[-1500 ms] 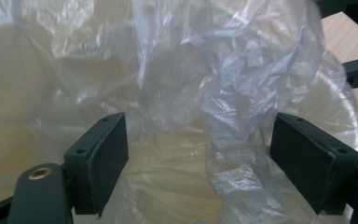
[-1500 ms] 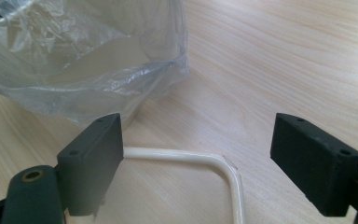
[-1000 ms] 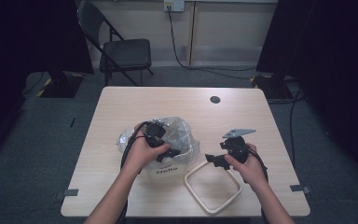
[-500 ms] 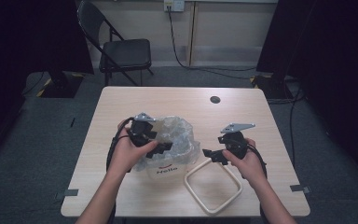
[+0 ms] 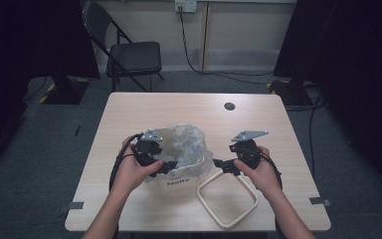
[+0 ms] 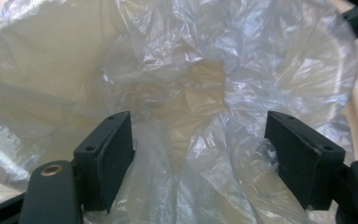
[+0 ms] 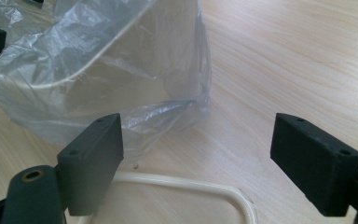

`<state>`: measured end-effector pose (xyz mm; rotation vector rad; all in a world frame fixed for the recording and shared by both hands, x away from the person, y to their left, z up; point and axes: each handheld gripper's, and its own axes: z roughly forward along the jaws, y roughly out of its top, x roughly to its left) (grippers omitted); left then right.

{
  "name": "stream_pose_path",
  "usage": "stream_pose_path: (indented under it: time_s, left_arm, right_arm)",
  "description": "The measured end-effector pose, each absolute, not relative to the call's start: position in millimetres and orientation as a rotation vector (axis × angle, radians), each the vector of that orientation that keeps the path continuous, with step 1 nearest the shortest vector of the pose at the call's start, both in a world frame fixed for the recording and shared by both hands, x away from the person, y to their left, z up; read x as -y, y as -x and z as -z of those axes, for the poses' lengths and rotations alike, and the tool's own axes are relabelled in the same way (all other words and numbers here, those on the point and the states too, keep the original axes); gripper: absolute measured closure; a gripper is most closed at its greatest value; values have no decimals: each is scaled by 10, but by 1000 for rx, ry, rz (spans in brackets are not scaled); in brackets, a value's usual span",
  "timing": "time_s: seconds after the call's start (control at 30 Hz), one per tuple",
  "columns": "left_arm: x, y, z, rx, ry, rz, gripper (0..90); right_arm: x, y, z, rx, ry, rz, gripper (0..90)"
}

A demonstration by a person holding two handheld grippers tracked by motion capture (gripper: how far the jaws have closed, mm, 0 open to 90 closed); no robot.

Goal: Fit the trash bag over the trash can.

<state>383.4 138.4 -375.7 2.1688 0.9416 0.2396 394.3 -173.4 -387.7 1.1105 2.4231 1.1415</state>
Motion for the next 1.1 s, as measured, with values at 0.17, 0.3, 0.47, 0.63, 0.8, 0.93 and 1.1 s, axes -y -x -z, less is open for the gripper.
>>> stream_pose_path:
  time_s: [0.17, 0.3, 0.47, 0.63, 0.8, 0.93, 1.1]
  left_arm:
    - [-1374, -3843, 3756, -931, -2174, -241, 229]
    - [-1418, -3839, 3650, -929, -2130, -236, 223]
    - [-1592, -3818, 3485, -943, -2075, -279, 222]
    - [-1722, -3795, 3560, -963, -2058, -283, 215]
    - [-1813, -3733, 3534, -991, -2020, -303, 199]
    - [-1860, -3669, 3513, -1031, -2044, -356, 175]
    - [-1798, -3684, 3718, -1090, -2074, -309, 167]
  right_arm:
    - [1740, -3956, 3901, -2423, -1109, -1137, 162]
    - [1744, -3952, 3882, -2423, -1113, -1138, 162]
    - [1760, -3949, 3848, -2415, -1120, -1143, 162]
    - [1737, -3951, 3848, -2417, -1113, -1138, 162]
    - [1694, -3951, 3833, -2429, -1102, -1133, 162]
    - [1684, -3961, 3816, -2427, -1097, -1131, 162]
    - [1657, -3964, 3831, -2427, -1095, -1132, 162]
